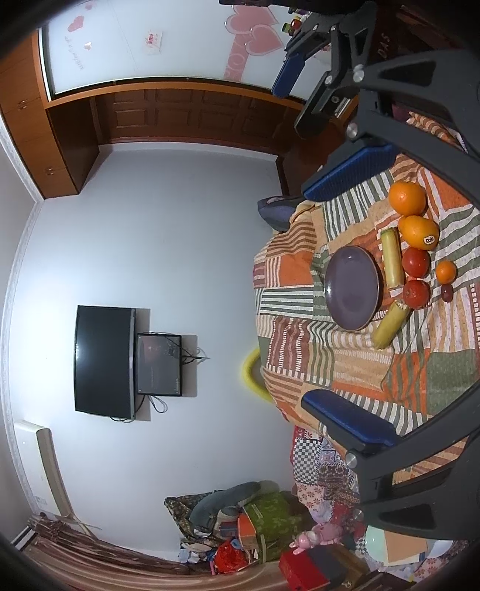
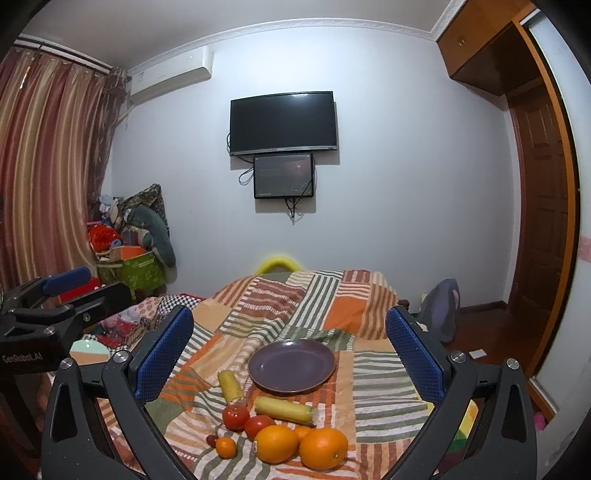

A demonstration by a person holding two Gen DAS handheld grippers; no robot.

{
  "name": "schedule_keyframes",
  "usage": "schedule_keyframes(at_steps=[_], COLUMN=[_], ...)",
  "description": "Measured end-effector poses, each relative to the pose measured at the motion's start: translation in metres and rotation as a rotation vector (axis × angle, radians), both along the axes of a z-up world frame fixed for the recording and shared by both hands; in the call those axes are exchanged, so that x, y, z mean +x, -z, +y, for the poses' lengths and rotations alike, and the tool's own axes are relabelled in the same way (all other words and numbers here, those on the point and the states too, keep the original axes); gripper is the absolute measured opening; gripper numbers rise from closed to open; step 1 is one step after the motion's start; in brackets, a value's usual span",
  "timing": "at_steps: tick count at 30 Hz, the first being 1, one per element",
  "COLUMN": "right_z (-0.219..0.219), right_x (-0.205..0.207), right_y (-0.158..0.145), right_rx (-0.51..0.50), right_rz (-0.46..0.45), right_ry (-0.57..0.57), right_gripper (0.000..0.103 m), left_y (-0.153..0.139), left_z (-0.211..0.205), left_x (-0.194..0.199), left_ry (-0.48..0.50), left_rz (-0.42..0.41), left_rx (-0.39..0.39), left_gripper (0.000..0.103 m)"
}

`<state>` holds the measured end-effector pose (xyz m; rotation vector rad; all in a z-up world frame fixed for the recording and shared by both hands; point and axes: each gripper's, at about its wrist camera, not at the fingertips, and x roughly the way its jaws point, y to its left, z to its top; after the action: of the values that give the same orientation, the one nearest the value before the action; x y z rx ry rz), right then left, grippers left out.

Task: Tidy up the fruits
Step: 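Grasp the Dole-sticker orange with the left gripper while the right gripper grasps the other orange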

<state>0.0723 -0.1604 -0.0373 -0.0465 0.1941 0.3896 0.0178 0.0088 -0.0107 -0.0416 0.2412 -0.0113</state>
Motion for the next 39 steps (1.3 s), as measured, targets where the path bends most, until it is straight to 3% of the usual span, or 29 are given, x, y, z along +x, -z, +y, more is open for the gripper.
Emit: schedule_keyframes(at_steps=[1, 3, 9, 12, 21, 34, 39], right_z=[-0.001, -0.003, -0.024, -0.034, -0.047, -0.047, -0.048], right_x=[0.002, 0.009, 0.03, 0.04, 0.056, 0.066, 0.071], right_y=[0.0, 0.003, 0.022, 0.031, 0.063, 0.125, 0.143], right_rx=[-0.006, -0.031, -0.04, -0.056, -0.14, -0.166, -0.137], right_rz=[0.006, 0.029, 0.153, 0.216, 0.355, 0.543, 0.6], right_ry=[0.0, 0.015, -0.016, -0.026, -0.03, -0.108, -0.132], right_gripper=[0.091, 0.079, 0.064, 0.064, 0.065, 0.069, 0.069], left_y=[0.0, 0.001, 0.014, 0.028, 0.077, 0.153, 0.174], left_z=[0.001, 0.004, 0.007, 0.006, -0.016, -0.065, -0.074], left_x=[0.002, 0.007, 0.028, 0.045, 0.087, 0.12, 0.127], left_ry=[0.004, 0.015, 0.025, 0.063, 0.159, 0.264, 0.281], left_rz=[0.01, 0.036, 0.11, 0.191, 0.393, 0.644, 0.7], left_rx=[-0.005, -0.017, 0.016, 0.034, 0.023, 0.034, 0.029], left_gripper=[0.09, 0.088, 0.083, 0.079, 0.079, 0.079, 0.077])
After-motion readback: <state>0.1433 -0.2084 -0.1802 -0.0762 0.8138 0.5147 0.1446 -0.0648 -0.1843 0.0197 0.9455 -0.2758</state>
